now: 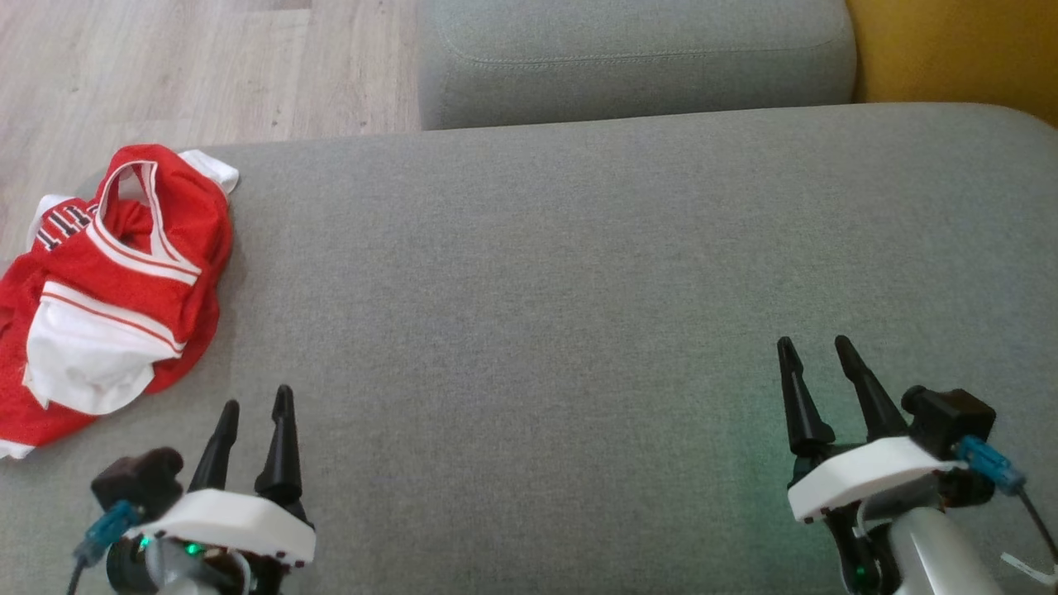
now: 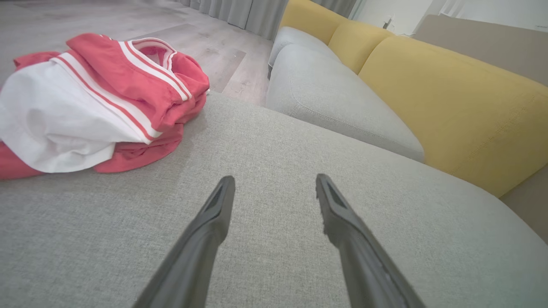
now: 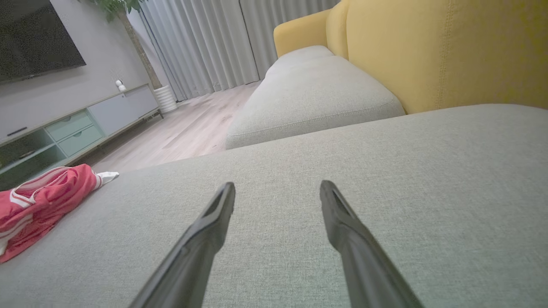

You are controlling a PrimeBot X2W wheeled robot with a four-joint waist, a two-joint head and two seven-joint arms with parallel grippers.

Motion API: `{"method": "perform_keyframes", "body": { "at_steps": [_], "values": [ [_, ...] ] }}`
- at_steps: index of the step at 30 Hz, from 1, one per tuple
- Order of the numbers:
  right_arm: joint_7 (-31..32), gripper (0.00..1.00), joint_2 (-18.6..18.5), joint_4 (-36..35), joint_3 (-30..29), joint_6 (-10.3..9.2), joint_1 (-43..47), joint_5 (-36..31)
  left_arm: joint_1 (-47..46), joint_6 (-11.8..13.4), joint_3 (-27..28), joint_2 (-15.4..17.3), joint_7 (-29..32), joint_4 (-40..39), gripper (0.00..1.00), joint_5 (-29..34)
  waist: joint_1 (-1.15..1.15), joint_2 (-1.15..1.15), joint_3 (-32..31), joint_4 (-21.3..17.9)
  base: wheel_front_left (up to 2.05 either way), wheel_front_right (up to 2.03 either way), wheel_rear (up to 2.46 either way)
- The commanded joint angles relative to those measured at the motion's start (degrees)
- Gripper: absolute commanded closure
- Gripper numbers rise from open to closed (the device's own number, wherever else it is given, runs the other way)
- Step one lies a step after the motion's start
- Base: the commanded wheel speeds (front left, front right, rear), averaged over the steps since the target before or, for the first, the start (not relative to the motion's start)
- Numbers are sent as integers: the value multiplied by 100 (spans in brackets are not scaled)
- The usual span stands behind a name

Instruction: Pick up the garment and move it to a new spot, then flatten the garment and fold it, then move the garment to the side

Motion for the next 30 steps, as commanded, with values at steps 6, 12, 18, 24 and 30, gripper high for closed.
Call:
{"method": "perform_keyframes", "body": {
  "at_steps": [6,12,18,24,30],
  "values": [
    [-198,0,6,-104,-25,-3,-304,-530,-91,44,77,144,-170,-211,0,539,0,0,11,1,0,0,0],
    [-300,0,71,-23,-121,-4,-257,-851,-65,73,101,187,-271,-188,0,934,0,0,5,-9,0,0,0],
    [-401,0,114,118,-118,-4,-218,-1107,-14,137,162,208,-371,-155,0,1307,0,0,-29,8,0,0,0],
    [-485,0,133,187,-81,-4,-185,-1345,34,163,192,213,-455,-152,0,1614,0,0,-44,39,0,0,0],
    [-587,0,158,248,-55,-4,-177,-1677,84,177,223,202,-555,-144,0,1965,0,0,-70,32,0,0,0]
  ]
}}
